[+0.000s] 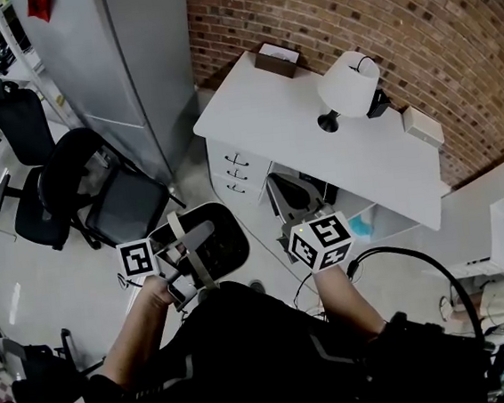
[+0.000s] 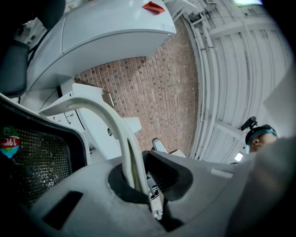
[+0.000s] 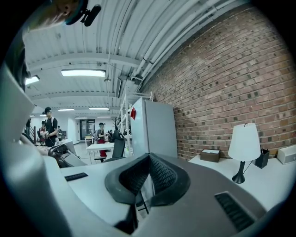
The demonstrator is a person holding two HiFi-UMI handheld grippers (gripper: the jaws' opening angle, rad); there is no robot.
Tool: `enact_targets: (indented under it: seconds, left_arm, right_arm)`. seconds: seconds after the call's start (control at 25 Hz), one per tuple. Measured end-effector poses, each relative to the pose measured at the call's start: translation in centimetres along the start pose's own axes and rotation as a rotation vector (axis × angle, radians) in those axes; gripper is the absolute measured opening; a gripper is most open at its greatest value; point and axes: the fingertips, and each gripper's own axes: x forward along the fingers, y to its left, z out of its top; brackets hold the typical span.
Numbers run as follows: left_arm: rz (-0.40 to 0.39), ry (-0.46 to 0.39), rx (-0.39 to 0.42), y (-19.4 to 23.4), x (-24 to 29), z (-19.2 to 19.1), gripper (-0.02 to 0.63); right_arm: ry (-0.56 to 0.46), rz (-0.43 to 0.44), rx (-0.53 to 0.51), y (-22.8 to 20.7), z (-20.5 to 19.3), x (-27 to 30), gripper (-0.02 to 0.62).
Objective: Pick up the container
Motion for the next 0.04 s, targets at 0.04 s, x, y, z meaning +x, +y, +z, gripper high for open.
enact_targets:
  seconds: [0.04]
  left_arm:
    - [0.001, 0.001, -0.002, -0.06, -0.02, -0.01, 0.011]
  right_arm:
    - [0.000, -0.001, -0.001, 0.01, 0.05, -0.02, 0.008]
